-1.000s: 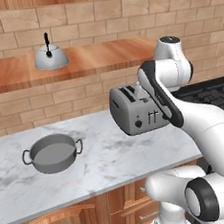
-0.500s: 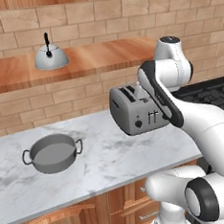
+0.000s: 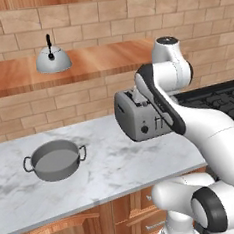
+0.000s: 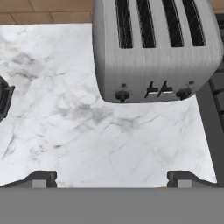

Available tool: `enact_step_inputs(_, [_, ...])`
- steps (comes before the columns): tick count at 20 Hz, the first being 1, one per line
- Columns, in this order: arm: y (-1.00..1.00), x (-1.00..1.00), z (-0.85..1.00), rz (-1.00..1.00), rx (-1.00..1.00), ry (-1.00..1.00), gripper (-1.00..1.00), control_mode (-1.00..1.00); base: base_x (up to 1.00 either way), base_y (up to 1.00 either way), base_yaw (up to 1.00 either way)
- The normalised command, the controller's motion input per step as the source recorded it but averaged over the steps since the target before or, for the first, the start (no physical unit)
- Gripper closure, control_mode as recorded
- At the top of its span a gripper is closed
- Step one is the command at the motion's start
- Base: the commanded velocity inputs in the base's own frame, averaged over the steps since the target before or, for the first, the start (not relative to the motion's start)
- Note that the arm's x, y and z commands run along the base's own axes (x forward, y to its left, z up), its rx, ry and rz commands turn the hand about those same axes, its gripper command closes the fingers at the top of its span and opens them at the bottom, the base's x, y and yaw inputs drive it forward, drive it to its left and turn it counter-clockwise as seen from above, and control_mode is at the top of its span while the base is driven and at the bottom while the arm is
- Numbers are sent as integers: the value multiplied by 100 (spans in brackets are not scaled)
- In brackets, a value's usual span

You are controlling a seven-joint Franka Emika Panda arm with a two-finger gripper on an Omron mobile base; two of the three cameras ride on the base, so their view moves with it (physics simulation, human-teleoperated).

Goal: Pick the kettle from the cabinet and place it on a stove burner. Then pick the pot from the counter and place it on another stove burner. Finally, turn both burners on.

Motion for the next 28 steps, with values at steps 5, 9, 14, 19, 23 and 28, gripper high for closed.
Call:
enact_step_inputs(5, [26,0,25,-5,-1,-1,-100,-100,0,0,0])
enact_step_inputs(9, [29,0,20,-1,0,-4,-100,-100,0,0,0])
enact_step_inputs(14, [33,1,7,0,0,-7,-100,-100,0,0,0])
enact_step_inputs(19, [30,3,0,3,0,-19,-100,-100,0,0,0])
enact_step_inputs(23, [24,0,7,2,0,-28,-100,-100,0,0,0])
enact_step_inputs(28, [25,1,21,1,1,-21,-100,-100,0,0,0])
